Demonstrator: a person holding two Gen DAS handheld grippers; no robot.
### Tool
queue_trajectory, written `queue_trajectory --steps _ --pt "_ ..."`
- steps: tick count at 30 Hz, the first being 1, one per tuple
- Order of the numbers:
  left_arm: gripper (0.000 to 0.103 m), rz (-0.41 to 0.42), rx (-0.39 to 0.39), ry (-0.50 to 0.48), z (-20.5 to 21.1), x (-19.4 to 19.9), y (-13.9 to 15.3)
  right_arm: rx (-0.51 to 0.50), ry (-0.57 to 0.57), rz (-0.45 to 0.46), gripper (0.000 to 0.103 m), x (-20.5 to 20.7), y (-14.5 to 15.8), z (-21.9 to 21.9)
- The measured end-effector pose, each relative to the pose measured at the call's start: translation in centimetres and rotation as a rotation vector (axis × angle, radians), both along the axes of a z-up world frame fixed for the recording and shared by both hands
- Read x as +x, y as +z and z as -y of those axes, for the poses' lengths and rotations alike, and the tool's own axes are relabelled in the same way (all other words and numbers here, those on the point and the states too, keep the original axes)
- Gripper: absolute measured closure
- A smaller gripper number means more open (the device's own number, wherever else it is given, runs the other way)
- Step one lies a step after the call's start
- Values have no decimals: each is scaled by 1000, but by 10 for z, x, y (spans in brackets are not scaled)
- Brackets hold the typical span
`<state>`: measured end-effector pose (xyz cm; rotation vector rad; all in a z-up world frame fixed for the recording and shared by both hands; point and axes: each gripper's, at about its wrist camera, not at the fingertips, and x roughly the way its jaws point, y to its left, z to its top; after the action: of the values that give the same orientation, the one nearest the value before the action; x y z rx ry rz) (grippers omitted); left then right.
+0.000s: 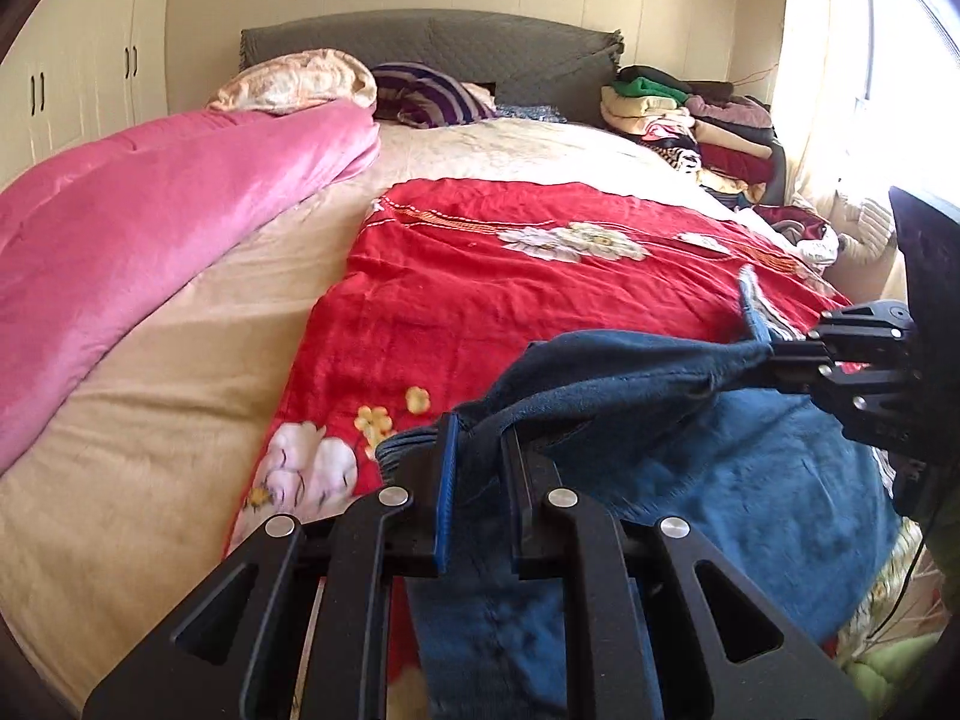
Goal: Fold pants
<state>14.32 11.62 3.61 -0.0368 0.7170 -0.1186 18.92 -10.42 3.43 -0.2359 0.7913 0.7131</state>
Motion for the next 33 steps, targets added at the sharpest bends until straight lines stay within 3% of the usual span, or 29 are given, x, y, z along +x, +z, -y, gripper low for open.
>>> queue_trajectory --steps 9,14,21,26,33 --pt "91 -41 -56 14 1 -61 -17 -37 71 -74 100 -79 -13 -9" --pt "90 -94 -112 37 -8 -84 -33 -27 82 -136 100 -101 -30 -13" --pt "88 -105 -119 31 -8 -107 -38 -47 122 -144 100 -124 -30 -14" --pt "88 -151 -119 47 -12 -117 -50 -69 127 -206 100 -133 -52 -20" --pt "88 -55 -128 81 -17 -132 -8 -76 169 -236 100 -143 -60 -24"
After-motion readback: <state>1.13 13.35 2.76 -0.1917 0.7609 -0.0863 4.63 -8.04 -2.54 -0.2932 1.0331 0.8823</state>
